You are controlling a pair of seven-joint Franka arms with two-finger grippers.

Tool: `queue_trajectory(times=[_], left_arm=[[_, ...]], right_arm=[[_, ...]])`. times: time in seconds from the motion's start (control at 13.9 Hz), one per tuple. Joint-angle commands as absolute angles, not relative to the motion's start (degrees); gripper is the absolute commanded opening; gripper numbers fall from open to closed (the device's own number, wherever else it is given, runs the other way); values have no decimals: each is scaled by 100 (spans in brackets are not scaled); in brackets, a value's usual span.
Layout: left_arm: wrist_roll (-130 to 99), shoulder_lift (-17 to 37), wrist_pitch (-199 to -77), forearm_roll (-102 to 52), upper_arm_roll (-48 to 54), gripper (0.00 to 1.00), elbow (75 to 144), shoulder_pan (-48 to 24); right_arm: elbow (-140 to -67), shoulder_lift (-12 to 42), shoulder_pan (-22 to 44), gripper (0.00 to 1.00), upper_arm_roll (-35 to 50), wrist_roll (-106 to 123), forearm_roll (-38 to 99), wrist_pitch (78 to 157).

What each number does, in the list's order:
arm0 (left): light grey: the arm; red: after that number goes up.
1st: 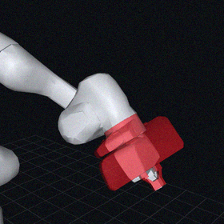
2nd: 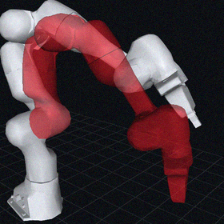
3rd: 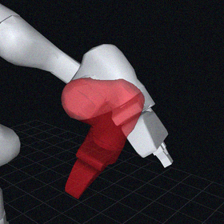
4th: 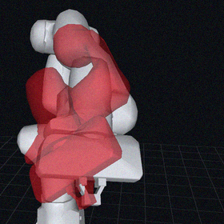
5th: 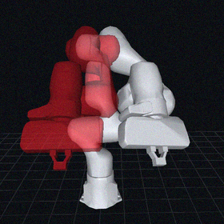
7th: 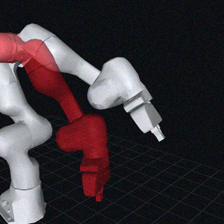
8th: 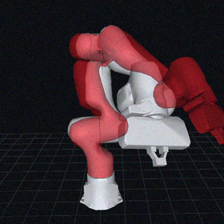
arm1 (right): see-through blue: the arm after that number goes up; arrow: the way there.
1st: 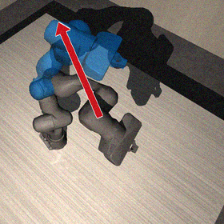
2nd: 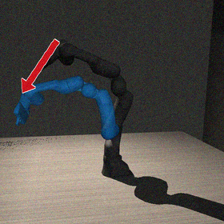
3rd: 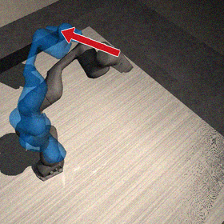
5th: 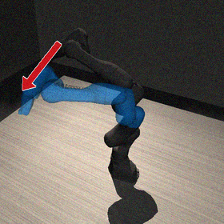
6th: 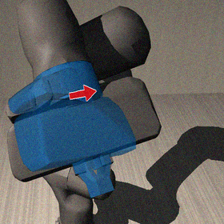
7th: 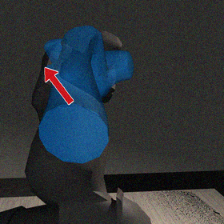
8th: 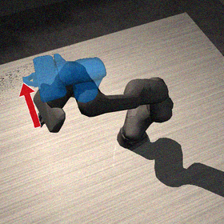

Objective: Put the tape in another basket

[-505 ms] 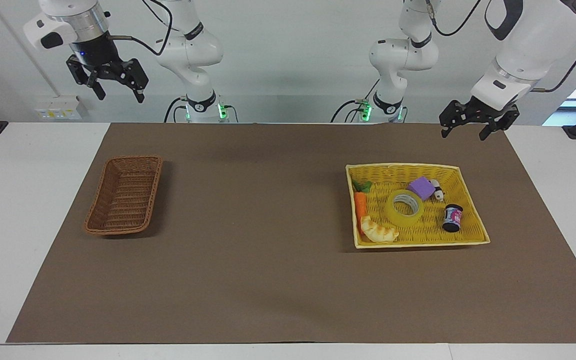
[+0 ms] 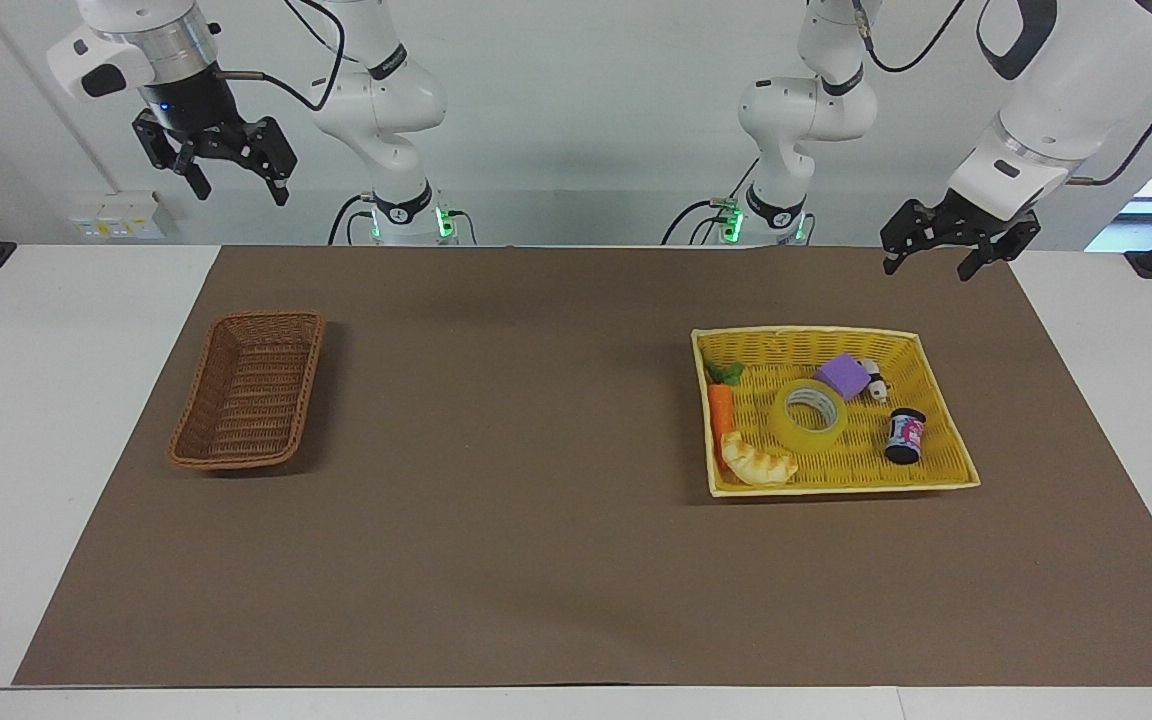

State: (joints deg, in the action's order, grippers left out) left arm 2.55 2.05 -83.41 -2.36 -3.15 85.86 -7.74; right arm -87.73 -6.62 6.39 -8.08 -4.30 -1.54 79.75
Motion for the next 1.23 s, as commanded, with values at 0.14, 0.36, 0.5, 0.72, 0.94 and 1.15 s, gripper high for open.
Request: queue_trajectory(times=[0.14, 0.36, 0.5, 0.72, 0.94, 1.15], left_arm=[[272, 141, -8288, -325, -316, 100, 8604, -729], [290, 123, -8288, -325, -316, 100, 8639, -721], [290, 123, -8288, -316, -308, 100, 8640, -721], [290, 106, -8236, -316, -316, 100, 8648, -703], [290, 62, -8235, -316, -316, 100, 8727, -694], [290, 26, -8262, -316, -316, 100, 8789, -694]], right_arm=[[-8815, -721, 563, 100, -782, -475, -44, 7892], [-8815, -721, 563, 100, -782, -475, -44, 7884], [-8815, -721, 563, 100, -782, -475, -44, 7892], [-8815, -721, 563, 100, -782, -475, -44, 7893], [-8815, -721, 563, 100, -782, -475, -44, 7884], [-8815, -721, 563, 100, -782, -475, -44, 7884]])
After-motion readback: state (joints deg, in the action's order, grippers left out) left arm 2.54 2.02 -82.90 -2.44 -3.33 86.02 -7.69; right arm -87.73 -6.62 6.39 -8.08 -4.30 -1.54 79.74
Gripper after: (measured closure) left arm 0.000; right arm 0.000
